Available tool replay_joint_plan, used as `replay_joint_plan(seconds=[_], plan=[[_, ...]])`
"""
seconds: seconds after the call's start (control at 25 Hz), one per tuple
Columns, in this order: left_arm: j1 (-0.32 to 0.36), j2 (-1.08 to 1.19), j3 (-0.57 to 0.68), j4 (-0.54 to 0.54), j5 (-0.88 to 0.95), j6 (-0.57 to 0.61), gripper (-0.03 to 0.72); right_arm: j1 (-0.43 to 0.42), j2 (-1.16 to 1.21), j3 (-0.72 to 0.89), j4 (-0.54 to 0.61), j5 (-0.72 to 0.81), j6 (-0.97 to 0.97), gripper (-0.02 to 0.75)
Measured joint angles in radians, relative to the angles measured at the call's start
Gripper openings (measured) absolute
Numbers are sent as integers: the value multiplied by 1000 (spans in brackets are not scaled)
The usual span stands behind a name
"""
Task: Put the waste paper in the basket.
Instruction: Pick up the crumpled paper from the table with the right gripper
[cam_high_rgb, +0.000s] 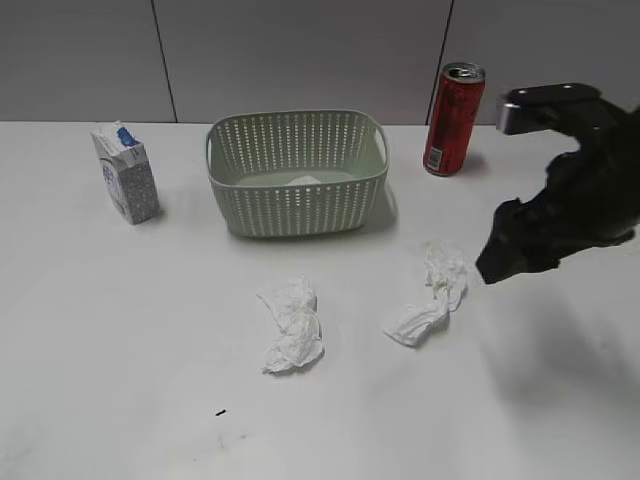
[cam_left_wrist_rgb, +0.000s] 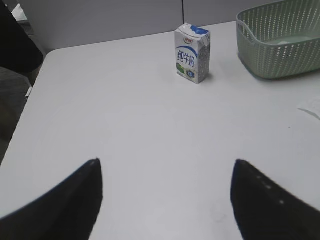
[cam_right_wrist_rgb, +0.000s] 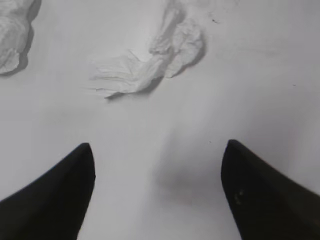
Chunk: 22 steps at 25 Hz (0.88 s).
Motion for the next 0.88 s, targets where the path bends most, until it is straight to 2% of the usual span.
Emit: replay_joint_plan(seconds=[0.16,0.24,0.56,0.88], plan=[[0,0,0,1,0,0,589,112,114,-56,-69,-58,13,593],[0,0,0,1,0,0,589,138,177,-87,-96,-74,73,593],[0,0,0,2,0,0,589,148,395,-172,-133,-97,299,593],[0,0,0,4,0,0,589,148,482,-179,-132,-120,337,592]])
